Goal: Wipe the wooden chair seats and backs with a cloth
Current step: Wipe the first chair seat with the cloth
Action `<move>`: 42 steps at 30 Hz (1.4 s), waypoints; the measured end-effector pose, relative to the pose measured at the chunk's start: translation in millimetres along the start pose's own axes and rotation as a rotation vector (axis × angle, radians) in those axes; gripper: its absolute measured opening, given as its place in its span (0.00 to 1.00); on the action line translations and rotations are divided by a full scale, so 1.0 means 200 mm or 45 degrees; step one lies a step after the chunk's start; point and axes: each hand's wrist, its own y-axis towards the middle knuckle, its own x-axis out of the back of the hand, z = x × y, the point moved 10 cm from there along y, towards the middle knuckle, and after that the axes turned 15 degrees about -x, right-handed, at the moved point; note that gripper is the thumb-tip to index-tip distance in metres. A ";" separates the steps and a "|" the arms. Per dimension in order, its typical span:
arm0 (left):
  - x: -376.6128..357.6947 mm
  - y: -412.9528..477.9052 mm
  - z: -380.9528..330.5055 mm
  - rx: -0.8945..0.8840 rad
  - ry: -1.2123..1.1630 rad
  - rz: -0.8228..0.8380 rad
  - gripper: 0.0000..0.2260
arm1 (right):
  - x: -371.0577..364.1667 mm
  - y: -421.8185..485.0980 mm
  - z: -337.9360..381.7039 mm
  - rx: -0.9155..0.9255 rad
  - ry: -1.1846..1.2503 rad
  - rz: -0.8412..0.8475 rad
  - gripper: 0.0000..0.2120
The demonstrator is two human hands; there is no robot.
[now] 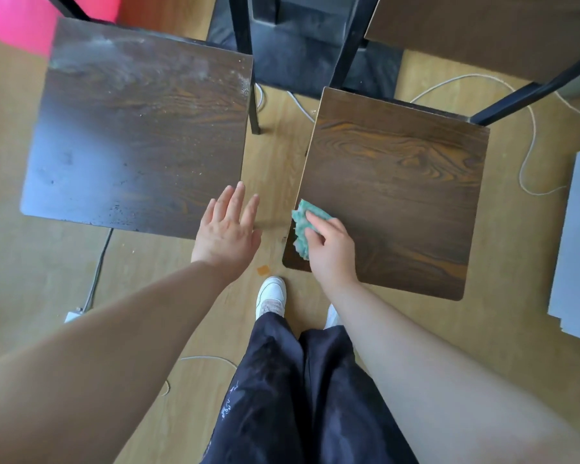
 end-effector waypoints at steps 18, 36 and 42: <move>0.18 0.77 -0.52 -0.095 -0.007 -0.069 0.28 | 1.19 0.79 -0.59 -0.467 -0.060 -0.464 0.17; 0.09 0.54 -0.18 0.119 -0.052 -0.040 0.27 | 0.50 0.65 -0.15 -0.127 -0.304 -0.301 0.20; 0.04 0.35 -0.03 0.233 -0.108 -0.071 0.27 | 0.24 0.57 0.02 -0.066 -0.350 -0.222 0.21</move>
